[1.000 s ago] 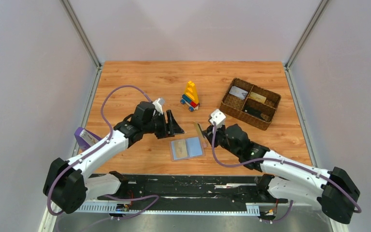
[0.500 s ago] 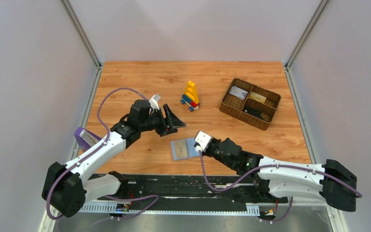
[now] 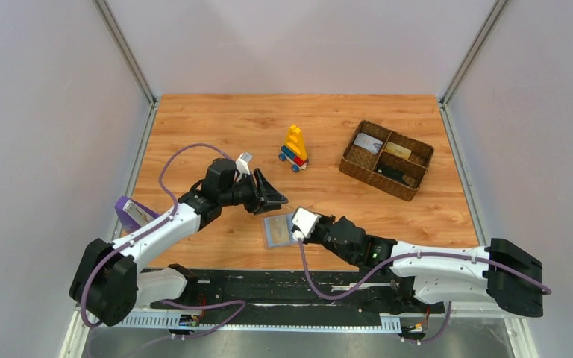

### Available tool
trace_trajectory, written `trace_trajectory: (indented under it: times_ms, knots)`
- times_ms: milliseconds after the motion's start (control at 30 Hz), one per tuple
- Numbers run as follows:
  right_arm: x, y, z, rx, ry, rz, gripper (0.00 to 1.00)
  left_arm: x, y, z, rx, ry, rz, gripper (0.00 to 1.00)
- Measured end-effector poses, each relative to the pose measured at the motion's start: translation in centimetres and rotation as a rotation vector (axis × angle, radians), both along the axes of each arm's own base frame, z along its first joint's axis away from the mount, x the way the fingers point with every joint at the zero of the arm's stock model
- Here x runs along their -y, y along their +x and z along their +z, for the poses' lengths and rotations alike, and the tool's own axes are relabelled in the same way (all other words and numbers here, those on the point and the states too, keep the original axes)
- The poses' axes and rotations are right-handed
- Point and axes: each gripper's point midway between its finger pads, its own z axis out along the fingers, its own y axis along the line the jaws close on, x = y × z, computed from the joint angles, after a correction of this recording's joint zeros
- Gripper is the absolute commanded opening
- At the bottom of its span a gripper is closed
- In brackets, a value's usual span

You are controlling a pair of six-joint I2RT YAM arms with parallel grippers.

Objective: Take the credit cards out of the card holder
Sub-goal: Remove the credit card from the card holder.

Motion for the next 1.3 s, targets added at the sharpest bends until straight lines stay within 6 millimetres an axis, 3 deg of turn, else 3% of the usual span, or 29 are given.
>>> trace_trajectory:
  times_ms: [267, 300, 400, 733, 1033, 1300]
  knots:
    - [-0.3, -0.1, -0.4, 0.000, -0.010, 0.005, 0.13, 0.4, 0.1, -0.1, 0.000, -0.046, -0.003, 0.02]
    - [-0.3, -0.1, -0.4, -0.001, -0.010, 0.007, 0.17, 0.4, 0.1, 0.0, 0.008, -0.050, -0.006, 0.00]
    - [-0.4, -0.2, -0.4, -0.006, -0.004, 0.008, 0.24, 0.6, 0.2, 0.3, 0.028, -0.060, -0.013, 0.00]
    - [0.2, -0.1, -0.5, -0.141, 0.072, -0.047, 0.33, 0.1, 0.3, -1.0, 0.108, -0.015, -0.043, 0.00]
    - [2.2, 4.3, 4.2, -0.461, 0.380, -0.156, 0.38, -0.5, -0.2, -1.8, 0.195, 0.029, -0.089, 0.00]
    - [1.8, 1.8, 3.1, -0.707, 0.349, 0.076, 0.46, 0.1, -2.4, -1.3, 0.253, 0.005, -0.280, 0.00]
